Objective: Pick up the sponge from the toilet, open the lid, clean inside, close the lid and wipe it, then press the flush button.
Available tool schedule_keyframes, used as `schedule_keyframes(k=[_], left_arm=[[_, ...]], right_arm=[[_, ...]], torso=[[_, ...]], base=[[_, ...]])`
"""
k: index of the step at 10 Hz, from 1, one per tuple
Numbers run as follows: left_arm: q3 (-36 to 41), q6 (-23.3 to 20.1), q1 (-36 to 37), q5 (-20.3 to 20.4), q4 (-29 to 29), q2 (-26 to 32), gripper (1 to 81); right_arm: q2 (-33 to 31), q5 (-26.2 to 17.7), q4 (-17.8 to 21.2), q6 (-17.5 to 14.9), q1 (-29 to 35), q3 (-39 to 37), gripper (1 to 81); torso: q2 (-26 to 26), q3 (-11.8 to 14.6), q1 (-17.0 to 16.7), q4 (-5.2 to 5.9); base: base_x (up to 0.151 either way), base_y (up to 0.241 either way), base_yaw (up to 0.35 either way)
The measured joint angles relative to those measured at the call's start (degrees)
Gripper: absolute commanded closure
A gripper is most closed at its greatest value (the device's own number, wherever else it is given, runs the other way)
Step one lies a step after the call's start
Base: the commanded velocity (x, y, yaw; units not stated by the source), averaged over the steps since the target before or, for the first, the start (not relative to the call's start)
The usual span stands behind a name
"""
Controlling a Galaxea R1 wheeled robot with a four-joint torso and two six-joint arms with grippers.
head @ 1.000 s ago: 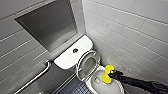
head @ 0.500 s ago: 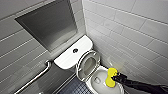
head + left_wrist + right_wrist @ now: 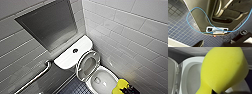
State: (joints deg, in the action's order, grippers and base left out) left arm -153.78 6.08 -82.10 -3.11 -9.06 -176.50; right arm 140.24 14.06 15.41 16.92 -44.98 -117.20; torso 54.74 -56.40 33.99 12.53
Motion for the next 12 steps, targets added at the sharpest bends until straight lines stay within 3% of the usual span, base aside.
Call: schedule_keyframes(k=[3,7,10,12], left_arm=[[0.0,0.0,0.02,0.02,0.0,0.0,1.0],[0.0,-0.02,0.05,1.71,0.0,-0.38,1.0],[0.04,-0.05,0.02,1.95,-0.01,-0.66,1.0],[0.06,-0.05,0.05,2.95,-0.01,-0.68,1.0]], right_arm=[[-0.24,7.11,0.02,5.34,-6.53,-0.06,81.1],[-4.57,11.41,-0.87,7.22,-11.74,7.86,81.1],[-9.64,11.87,-4.83,7.56,-15.32,18.69,81.1],[-10.47,9.16,-6.38,7.56,-12.68,20.87,81.1]], torso=[[0.0,0.0,0.0,0.0],[0.02,0.0,0.0,0.02],[0.02,0.0,0.0,0.02],[0.04,0.0,0.0,0.02]], base=[[0.0,0.0,0.0],[0.0,0.0,0.0],[0.0,0.0,0.0],[0.0,0.0,0.0]])
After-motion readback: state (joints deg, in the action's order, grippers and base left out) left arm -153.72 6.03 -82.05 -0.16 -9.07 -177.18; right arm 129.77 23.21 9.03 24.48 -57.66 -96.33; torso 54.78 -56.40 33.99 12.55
